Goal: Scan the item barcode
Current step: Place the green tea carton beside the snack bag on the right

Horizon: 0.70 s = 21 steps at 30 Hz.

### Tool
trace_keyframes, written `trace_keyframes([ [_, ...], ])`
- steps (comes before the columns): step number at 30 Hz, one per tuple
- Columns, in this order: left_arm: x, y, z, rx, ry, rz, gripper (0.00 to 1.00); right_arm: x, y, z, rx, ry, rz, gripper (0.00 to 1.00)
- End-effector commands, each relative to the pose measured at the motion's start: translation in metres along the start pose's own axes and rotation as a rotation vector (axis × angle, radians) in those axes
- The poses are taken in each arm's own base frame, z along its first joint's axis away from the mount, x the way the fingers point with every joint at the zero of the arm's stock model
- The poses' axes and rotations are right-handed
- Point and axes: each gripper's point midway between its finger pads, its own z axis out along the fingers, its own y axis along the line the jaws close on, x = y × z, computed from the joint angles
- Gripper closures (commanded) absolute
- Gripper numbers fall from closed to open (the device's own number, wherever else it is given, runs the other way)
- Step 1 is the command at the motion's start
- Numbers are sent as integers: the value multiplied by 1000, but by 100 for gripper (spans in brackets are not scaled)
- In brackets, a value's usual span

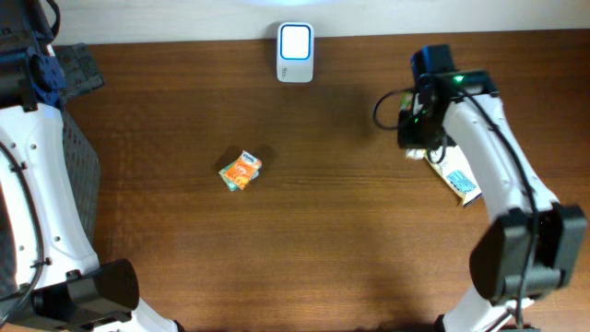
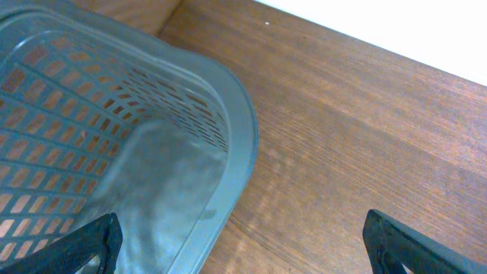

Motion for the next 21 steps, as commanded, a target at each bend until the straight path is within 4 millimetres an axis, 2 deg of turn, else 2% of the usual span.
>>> trace_keyframes([
  [1,0,2,1,-3,2,-13,1,16,8,38,-39,89,-90,91],
  [2,0,2,1,-3,2,-13,1,22,4,51,-29,121,-84,88],
  [4,0,2,1,-3,2,-13,1,27,-6,65,-17,163,-61,85],
  [5,0,2,1,-3,2,-13,1,28,-14,69,-15,175,-38,77],
  [7,0,2,1,-3,2,-13,1,23,-34,69,-15,169,21,48],
  [9,0,2,1,-3,2,-13,1,11,-36,58,-78,147,50,41],
  [10,0,2,1,-3,2,-13,1,1,-28,46,-136,120,6,39],
  [11,0,2,1,-3,2,-13,1,-5,-20,39,-178,103,-19,39],
  [13,0,2,1,-3,2,-13,1,-21,15,17,-312,41,-126,39],
  [15,0,2,1,-3,2,-13,1,-25,40,12,-347,9,-188,41],
  [18,0,2,1,-3,2,-13,1,-15,68,23,-355,37,-251,52],
  [19,0,2,1,-3,2,-13,1,-9,75,33,-356,66,-281,55],
  [21,0,2,1,-3,2,-13,1,0,73,58,-310,125,-292,56],
])
